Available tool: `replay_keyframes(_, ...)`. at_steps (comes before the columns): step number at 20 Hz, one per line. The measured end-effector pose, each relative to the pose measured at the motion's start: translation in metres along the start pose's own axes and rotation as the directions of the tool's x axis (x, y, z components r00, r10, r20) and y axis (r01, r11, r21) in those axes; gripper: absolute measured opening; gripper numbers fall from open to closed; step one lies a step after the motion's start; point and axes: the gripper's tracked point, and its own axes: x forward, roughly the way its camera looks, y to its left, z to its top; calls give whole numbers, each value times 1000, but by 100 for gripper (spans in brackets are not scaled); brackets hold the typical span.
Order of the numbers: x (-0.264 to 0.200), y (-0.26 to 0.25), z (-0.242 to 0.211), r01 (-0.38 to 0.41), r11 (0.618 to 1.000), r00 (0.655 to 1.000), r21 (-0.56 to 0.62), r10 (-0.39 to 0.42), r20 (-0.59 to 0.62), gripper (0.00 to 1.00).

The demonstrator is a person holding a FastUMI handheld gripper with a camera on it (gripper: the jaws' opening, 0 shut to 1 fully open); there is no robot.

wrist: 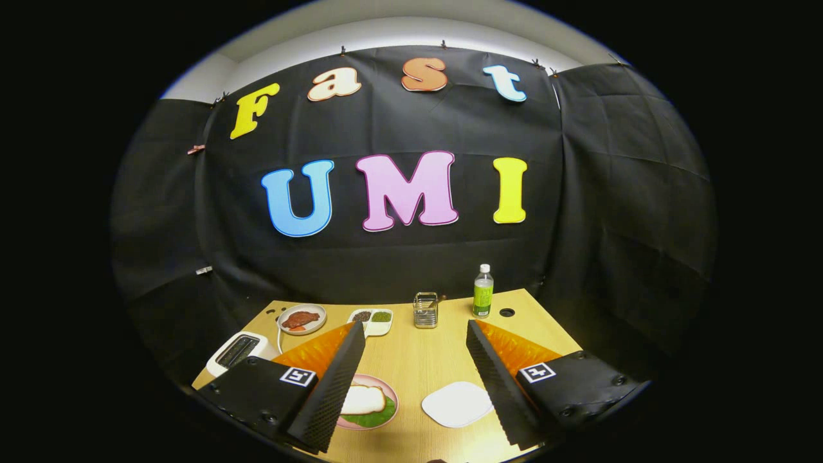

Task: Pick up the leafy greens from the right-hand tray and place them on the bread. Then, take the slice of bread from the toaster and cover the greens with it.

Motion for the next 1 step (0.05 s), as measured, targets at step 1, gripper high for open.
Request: replay_keyframes(1,2,2,1,-7,1000,1000,0,7,-3,98)
